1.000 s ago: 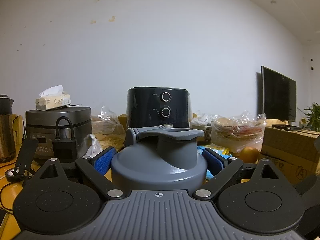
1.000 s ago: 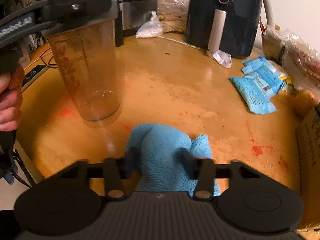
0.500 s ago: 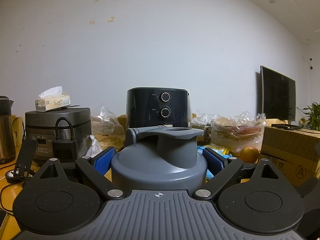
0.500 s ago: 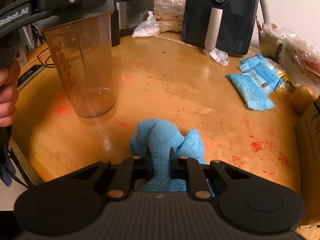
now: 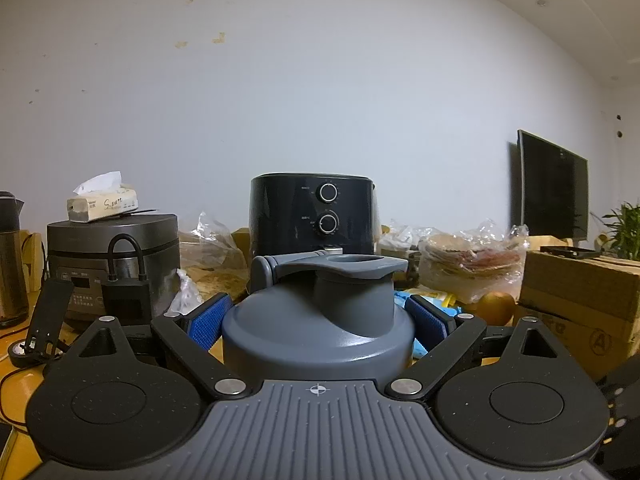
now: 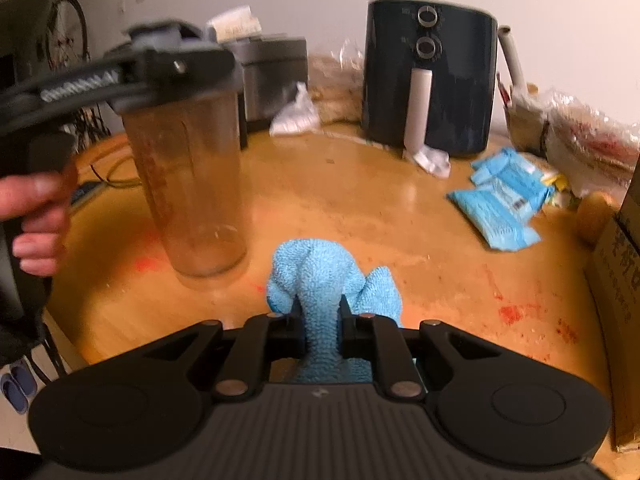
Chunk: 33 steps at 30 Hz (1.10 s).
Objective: Clean container
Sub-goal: 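Close the right gripper on the blue microfiber cloth, then lift the cloth with the right gripper toward the raised shaker bottle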
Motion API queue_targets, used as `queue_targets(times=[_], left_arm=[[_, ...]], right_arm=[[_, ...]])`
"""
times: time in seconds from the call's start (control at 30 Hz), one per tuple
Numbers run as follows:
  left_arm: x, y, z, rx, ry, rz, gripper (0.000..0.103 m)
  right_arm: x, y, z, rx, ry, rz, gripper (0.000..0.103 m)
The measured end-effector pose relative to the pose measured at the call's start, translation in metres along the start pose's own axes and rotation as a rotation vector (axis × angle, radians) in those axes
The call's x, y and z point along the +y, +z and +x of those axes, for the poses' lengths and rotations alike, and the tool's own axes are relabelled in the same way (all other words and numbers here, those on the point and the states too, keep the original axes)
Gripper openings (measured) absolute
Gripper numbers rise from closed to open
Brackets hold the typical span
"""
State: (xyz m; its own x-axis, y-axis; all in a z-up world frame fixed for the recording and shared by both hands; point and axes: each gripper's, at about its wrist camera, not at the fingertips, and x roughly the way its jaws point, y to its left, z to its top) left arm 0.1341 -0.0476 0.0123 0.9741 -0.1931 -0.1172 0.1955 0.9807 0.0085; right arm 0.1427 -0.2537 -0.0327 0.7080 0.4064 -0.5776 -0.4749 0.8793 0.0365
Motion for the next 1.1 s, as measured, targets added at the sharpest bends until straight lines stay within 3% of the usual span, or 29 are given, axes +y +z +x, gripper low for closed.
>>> queue_targets(times=[0.37, 0.8, 1.1], left_arm=[[0.000, 0.001, 0.000, 0.008, -0.006, 0.002, 0.094], [0.003, 0.001, 0.002, 0.014, -0.028, 0.005, 0.094], [0.007, 0.000, 0.002, 0.007, -0.065, 0.011, 0.095]], right_arm=[[-0.002, -0.008, -0.021, -0.175, -0.011, 0.030, 0.005], [0.000, -0.026, -0.059, -0.480, 0.024, 0.028, 0.006], [-0.001, -0.029, -0.058, -0.473, 0.033, 0.032, 0.007]])
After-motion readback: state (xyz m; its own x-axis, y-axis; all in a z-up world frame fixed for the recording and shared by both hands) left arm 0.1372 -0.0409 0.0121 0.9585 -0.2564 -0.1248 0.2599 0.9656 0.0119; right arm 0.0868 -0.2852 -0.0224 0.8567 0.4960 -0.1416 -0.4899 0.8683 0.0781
